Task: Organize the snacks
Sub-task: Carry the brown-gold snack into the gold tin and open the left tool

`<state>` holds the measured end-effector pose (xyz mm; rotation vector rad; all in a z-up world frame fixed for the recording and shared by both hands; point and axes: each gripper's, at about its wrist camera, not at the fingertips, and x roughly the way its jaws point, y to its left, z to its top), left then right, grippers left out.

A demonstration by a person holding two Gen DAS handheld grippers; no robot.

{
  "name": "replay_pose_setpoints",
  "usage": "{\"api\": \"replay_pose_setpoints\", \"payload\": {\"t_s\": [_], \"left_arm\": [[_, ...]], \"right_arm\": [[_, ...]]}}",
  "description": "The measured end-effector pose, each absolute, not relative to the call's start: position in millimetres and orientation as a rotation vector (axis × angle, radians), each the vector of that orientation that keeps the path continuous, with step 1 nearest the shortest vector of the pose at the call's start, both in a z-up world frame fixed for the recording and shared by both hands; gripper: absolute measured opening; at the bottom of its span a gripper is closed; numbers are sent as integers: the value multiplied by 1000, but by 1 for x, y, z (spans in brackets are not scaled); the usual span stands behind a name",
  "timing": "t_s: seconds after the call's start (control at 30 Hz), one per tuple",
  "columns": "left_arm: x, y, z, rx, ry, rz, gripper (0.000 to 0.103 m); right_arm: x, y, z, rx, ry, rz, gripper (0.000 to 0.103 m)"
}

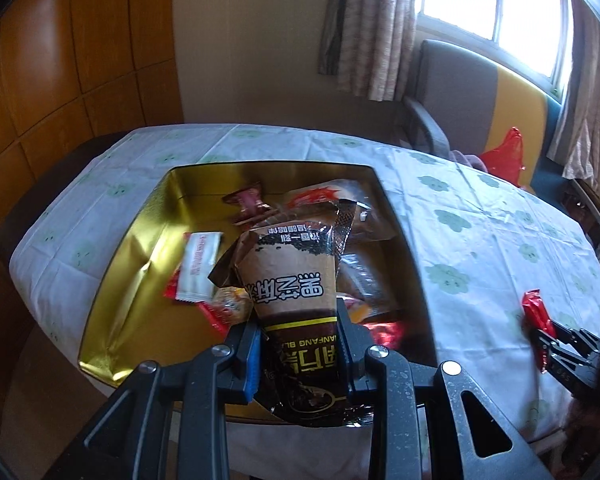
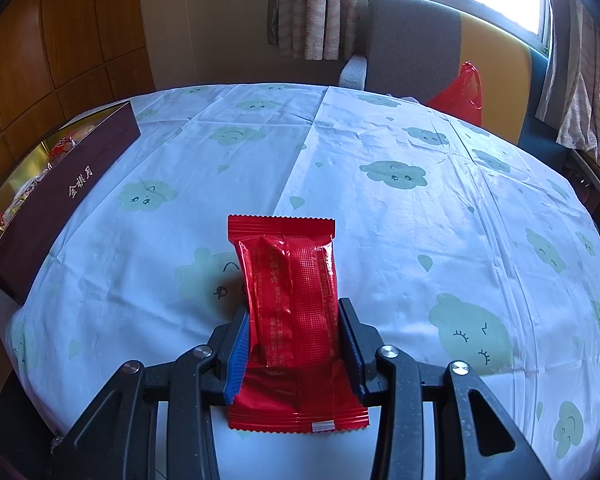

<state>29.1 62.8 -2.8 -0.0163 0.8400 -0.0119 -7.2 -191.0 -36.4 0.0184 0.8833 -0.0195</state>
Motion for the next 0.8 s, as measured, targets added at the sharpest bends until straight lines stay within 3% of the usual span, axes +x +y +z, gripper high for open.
{"api": "replay_pose_setpoints", "payload": {"t_s": [0.37, 0.63, 0.8], "left_arm": [[38, 151, 0, -158, 847, 135, 31], [52, 147, -29, -163, 925, 107, 31], [60, 139, -48, -158, 974, 88, 41]], "right_arm": [[-7, -191, -37, 17, 885, -22, 41], [-7, -191, -37, 16, 887, -27, 41], [-7, -191, -37, 16, 886, -26, 41]]}}
